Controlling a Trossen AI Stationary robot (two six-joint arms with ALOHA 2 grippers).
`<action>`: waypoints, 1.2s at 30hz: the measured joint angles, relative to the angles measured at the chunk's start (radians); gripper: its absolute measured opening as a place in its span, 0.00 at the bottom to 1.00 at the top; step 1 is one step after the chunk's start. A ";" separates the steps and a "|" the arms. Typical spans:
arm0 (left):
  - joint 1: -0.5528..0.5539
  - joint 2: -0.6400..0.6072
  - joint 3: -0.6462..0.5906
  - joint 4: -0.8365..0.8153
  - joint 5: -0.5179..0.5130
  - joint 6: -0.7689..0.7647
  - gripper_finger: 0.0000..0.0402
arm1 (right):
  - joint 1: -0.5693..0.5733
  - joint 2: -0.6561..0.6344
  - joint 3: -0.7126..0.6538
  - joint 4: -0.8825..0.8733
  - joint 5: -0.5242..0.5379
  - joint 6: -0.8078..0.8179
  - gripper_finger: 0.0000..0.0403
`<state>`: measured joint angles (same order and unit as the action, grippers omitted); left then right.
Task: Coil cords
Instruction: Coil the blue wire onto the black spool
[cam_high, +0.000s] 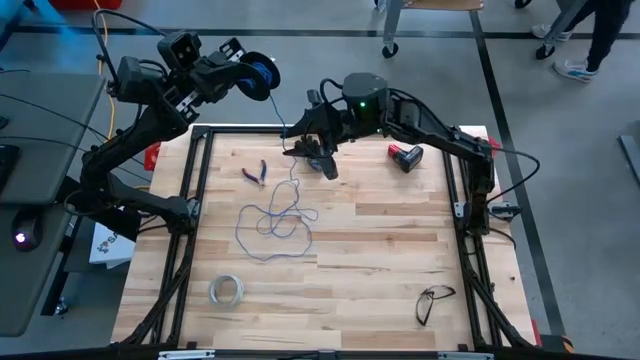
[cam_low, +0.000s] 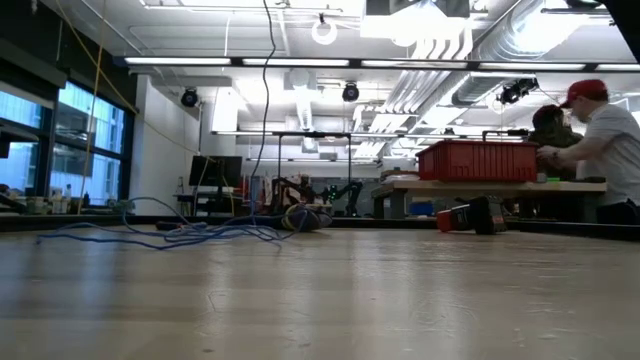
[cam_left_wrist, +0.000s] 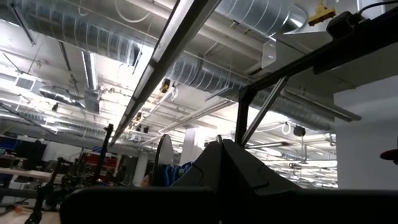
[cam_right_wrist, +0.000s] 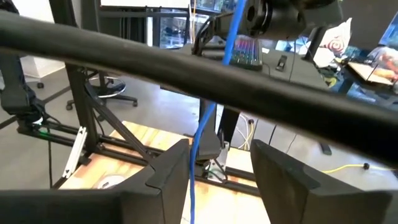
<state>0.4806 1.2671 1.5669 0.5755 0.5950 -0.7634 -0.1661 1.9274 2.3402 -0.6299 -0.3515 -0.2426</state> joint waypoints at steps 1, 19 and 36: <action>0.003 0.000 0.000 -0.001 0.000 0.000 0.00 | 0.000 0.000 0.000 -0.003 0.000 0.003 0.41; 0.007 0.000 0.000 -0.002 -0.015 -0.089 0.00 | 0.065 -0.004 0.000 0.030 0.072 -0.011 0.01; -0.161 0.019 -0.001 -0.125 -0.232 -0.283 0.00 | 0.152 0.006 0.002 0.366 0.292 -0.125 0.00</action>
<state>0.3200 1.2859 1.5661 0.4500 0.3633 -1.0462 -0.0143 1.9337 2.3417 -0.2641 -0.0593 -0.3676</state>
